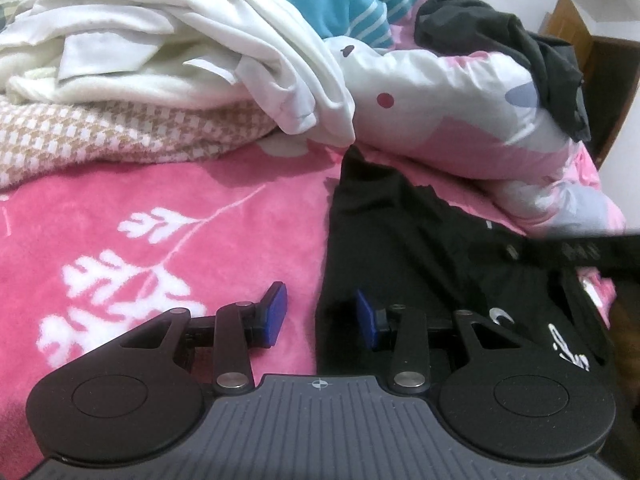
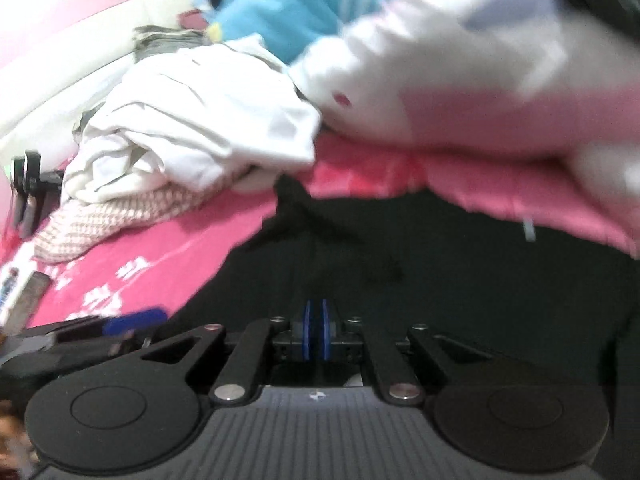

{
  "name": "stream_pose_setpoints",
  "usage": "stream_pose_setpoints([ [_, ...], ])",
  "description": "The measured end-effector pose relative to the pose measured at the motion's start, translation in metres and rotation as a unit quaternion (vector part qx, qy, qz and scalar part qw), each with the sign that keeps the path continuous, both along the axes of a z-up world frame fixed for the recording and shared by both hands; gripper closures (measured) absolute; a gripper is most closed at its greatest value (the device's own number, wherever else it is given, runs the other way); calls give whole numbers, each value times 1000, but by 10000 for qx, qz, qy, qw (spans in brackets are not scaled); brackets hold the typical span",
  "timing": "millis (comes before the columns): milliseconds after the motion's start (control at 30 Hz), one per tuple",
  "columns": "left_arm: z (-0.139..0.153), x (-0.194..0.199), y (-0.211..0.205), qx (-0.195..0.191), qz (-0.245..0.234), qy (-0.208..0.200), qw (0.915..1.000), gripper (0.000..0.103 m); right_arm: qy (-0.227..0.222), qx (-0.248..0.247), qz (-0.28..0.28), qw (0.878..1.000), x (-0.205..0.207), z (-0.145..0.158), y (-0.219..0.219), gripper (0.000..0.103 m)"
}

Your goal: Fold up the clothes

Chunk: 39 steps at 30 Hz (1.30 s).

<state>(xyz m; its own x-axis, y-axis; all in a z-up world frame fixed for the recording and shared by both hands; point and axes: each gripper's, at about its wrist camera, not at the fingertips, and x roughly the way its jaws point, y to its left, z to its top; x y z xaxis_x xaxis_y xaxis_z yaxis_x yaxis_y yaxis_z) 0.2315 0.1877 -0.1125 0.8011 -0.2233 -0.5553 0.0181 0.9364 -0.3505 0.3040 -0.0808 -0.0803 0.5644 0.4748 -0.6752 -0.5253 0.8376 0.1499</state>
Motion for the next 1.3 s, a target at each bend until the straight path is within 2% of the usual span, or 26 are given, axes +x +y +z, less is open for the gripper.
stream_pose_setpoints([
  [100, 0, 1, 1, -29, -11, 8, 10000, 65, -289, -299, 511, 9978, 10, -12, 16, 97],
  [167, -1, 1, 2, -70, -21, 14, 10000, 65, -204, -942, 456, 9943, 16, -31, 17, 97],
  [267, 0, 1, 3, -79, -27, 13, 10000, 65, 12, -657, -101, 9978, 20, -34, -24, 96],
  [300, 0, 1, 3, -74, -27, 14, 10000, 65, -23, -799, -408, 9960, 21, -32, -32, 96],
  [367, 0, 1, 3, -67, -26, 13, 10000, 65, -183, -915, -640, 9936, 23, -27, -43, 95],
  [500, 0, 1, 3, -97, -26, 13, 9999, 65, -22, -220, -725, 9971, 32, -14, -49, 92],
  [533, 0, 1, 4, -106, -26, 15, 9999, 65, -16, -40, -697, 9976, 34, -11, -47, 86],
  [633, 0, 1, 3, -107, -31, 16, 9999, 65, 106, 95, -497, 9987, 41, -16, -33, 59],
  [667, 0, 0, 3, -110, -36, 17, 9999, 65, 162, 76, -447, 9988, 43, -20, -29, 56],
  [733, 0, 0, 4, -129, -54, 15, 9999, 65, 272, 7, -429, 9987, 52, -33, -19, 58],
  [800, 0, 0, 5, -154, -64, 15, 9999, 65, 357, 196, -533, 9977, 57, -35, -21, 88],
  [833, 0, 0, 5, -156, -69, 15, 9999, 65, 397, 344, -602, 9968, 61, -36, -24, 97],
  [1000, 0, -1, 5, -128, -76, 13, 9999, 65, 455, 806, -971, 9910, 71, -44, -37, 97],
  [1133, -1, -1, 5, -147, -76, 11, 9999, 65, 654, 1373, -1628, 9749, 79, -46, -60, 85],
  [1167, -1, -1, 5, -150, -77, 11, 9999, 65, 702, 1522, -1787, 9695, 80, -46, -66, 84],
  [1233, -1, -1, 5, -151, -79, 13, 9999, 65, 789, 1695, -1849, 9648, 75, -41, -76, 84],
  [1300, -1, -1, 5, -144, -79, 13, 9999, 65, 881, 1731, -1734, 9655, 69, -36, -78, 84],
])
